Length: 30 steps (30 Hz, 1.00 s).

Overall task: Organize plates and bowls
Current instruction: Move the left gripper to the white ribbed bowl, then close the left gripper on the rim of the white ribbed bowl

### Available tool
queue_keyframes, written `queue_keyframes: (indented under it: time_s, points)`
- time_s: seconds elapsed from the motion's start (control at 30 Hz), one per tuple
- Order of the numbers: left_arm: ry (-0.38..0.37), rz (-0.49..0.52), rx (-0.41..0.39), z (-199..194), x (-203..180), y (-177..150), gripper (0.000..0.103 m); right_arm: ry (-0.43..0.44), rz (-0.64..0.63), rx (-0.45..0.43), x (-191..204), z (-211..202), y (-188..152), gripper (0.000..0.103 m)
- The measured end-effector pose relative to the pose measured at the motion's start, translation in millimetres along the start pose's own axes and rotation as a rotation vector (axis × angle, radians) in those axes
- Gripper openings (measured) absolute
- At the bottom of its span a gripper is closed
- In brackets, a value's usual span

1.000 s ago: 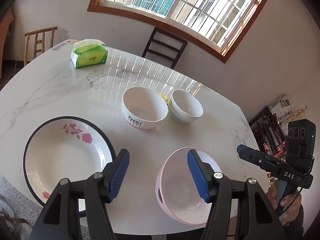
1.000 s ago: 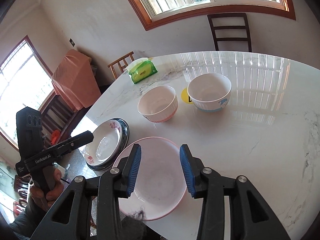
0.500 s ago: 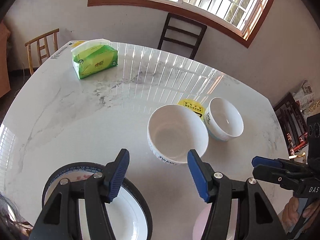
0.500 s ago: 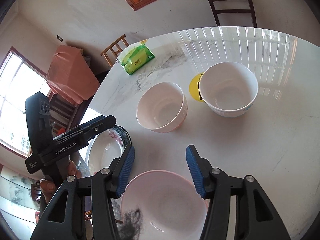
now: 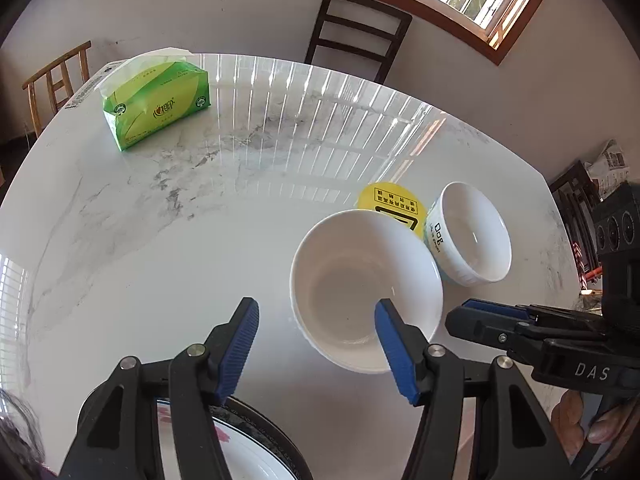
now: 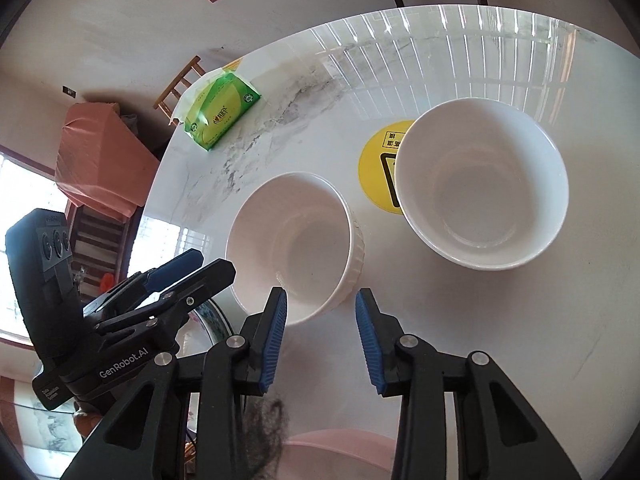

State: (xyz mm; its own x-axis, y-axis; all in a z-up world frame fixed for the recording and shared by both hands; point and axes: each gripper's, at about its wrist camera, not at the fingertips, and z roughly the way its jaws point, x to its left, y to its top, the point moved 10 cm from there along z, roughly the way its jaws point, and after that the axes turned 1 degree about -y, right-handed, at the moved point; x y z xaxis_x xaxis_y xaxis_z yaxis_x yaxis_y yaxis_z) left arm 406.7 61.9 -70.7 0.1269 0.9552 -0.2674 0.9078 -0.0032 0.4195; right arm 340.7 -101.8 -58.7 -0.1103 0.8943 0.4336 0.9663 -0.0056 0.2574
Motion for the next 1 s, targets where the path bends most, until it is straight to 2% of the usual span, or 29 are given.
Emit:
queue_keyframes:
  time_s: [0.37, 0.4, 0.47, 0.53, 0.63, 0.67, 1.0]
  points:
    - [0.056, -0.027, 0.045, 30.4, 16.7, 6.4, 0.060, -0.028, 0.016, 0.025, -2.6, 19.6, 5.4, 0.034]
    - [0.047, -0.034, 0.056, 34.1, 17.6, 5.7, 0.056, -0.031, 0.015, 0.027, -2.1, 21.1, 5.7, 0.033]
    - [0.025, -0.059, 0.096, 42.9, 19.5, 2.1, 0.024, -0.038, 0.013, 0.035, -1.8, 24.4, 5.2, 0.031]
    - [-0.004, -0.095, 0.122, 52.6, 22.3, -1.7, 0.015, -0.050, 0.011, 0.038, -3.8, 27.1, 5.8, 0.030]
    - [-0.004, -0.118, 0.114, 59.6, 26.2, -3.0, 0.015, -0.051, 0.024, 0.053, -8.1, 33.1, 6.2, 0.023]
    - [-0.005, -0.129, 0.105, 59.0, 27.3, -2.9, 0.015, -0.060, 0.014, 0.052, -10.2, 33.4, 5.8, 0.017]
    - [0.022, -0.127, 0.066, 35.5, 21.6, -9.5, 0.013, -0.031, -0.021, 0.020, -5.6, 20.1, 1.9, 0.014]
